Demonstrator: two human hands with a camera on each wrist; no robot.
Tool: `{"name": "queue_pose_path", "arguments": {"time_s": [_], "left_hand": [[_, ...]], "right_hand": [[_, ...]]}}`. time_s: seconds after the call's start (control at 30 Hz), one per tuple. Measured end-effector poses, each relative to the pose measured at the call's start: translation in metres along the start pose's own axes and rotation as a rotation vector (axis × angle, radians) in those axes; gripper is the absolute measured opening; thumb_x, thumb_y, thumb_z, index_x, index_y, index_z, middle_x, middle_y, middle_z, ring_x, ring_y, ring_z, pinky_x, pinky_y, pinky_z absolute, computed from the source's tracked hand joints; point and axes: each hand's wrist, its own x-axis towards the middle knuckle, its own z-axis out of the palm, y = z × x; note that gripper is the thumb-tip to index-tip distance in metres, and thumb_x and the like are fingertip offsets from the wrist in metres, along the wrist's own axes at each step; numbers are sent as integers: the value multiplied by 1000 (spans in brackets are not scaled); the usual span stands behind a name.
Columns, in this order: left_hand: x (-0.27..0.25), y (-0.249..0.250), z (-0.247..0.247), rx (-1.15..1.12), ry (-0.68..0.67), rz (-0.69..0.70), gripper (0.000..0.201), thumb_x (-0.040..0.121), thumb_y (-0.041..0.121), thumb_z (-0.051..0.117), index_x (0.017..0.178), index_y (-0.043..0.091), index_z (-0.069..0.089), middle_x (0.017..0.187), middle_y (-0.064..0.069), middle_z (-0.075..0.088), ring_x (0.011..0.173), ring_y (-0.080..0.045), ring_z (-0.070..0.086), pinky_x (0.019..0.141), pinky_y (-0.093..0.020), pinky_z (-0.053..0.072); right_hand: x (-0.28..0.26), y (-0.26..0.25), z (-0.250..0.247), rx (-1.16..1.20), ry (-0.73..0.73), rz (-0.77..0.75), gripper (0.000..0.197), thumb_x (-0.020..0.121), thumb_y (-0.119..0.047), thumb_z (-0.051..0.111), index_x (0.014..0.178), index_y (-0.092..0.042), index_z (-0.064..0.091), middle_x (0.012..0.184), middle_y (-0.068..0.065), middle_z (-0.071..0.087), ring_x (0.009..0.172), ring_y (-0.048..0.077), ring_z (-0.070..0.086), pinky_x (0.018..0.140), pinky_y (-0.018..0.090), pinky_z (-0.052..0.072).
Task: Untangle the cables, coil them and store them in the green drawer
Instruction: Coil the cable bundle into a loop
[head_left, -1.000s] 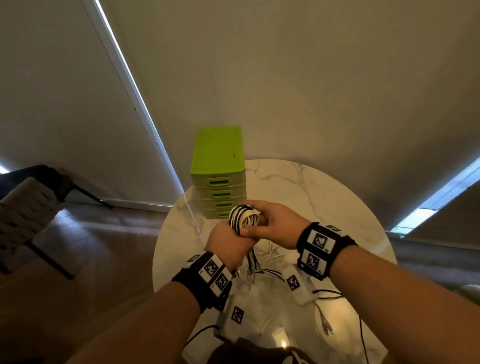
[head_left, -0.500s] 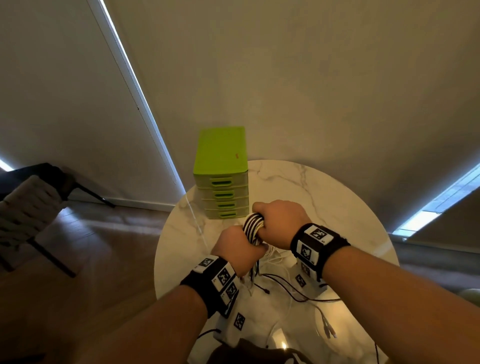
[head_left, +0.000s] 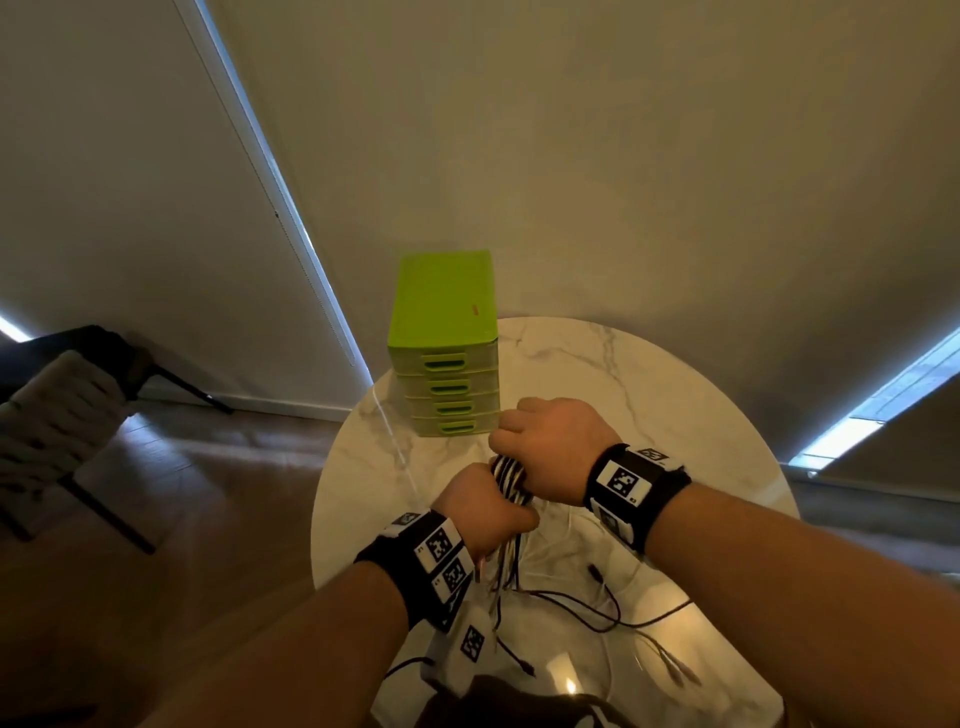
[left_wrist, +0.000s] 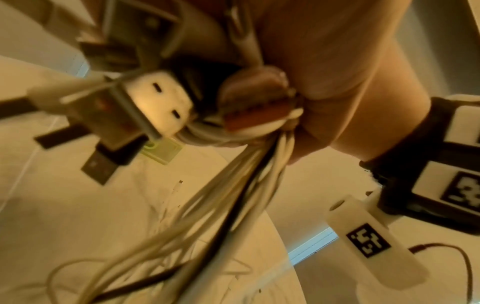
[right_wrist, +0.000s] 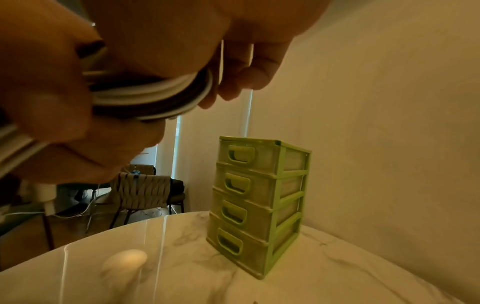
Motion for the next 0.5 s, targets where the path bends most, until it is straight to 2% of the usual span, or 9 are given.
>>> {"name": "queue_pose_path", "arguments": {"time_s": [0.07, 0.17, 0.23, 0.33, 0.4, 0.5], "left_hand": [[0, -2, 1, 48, 11, 2, 23, 73, 28, 74, 69, 25, 52, 62, 4, 55, 53, -11, 51, 48, -25, 37], [3, -3, -2, 100, 45, 8, 19, 69, 34, 69, 75, 24, 55, 70, -1, 61, 65, -20, 61, 54, -29, 44], [5, -2, -3, 98, 56, 2, 15, 75, 28, 70, 76, 17, 61, 71, -4, 64, 67, -23, 63, 58, -35, 48], [8, -2, 1, 43, 61, -53, 20, 79, 23, 67, 72, 6, 62, 60, -5, 56, 50, -19, 50, 52, -32, 40], [7, -3, 4, 98, 58, -58, 15, 81, 24, 66, 77, 10, 62, 62, -1, 54, 51, -14, 46, 52, -28, 37], [3, -9, 4, 74, 80, -56, 11, 78, 28, 66, 82, 18, 62, 71, 4, 61, 63, -15, 57, 58, -29, 46]], "right_hand": [[1, -4, -4, -36, -65, 70, 21, 85, -33, 62, 104, -24, 62, 85, 0, 66, 78, 28, 63, 56, 31, 40], [4, -7, -9, -43, -109, 238, 21, 99, -41, 47, 107, -24, 56, 76, 2, 61, 65, 28, 53, 52, 29, 31], [9, -9, -13, -13, -145, 347, 18, 98, -36, 49, 104, -22, 58, 79, 2, 63, 65, 28, 51, 54, 31, 34], [16, -9, -11, 148, -323, 535, 16, 91, -24, 53, 97, -18, 66, 85, 6, 63, 73, 27, 56, 64, 33, 44], [20, -9, -3, 304, -415, 629, 12, 91, -18, 54, 90, -15, 65, 89, 7, 64, 77, 27, 59, 68, 33, 47], [21, -9, 7, 455, -490, 665, 15, 94, -12, 52, 95, -7, 67, 105, 15, 70, 84, 28, 60, 71, 32, 45]]}}
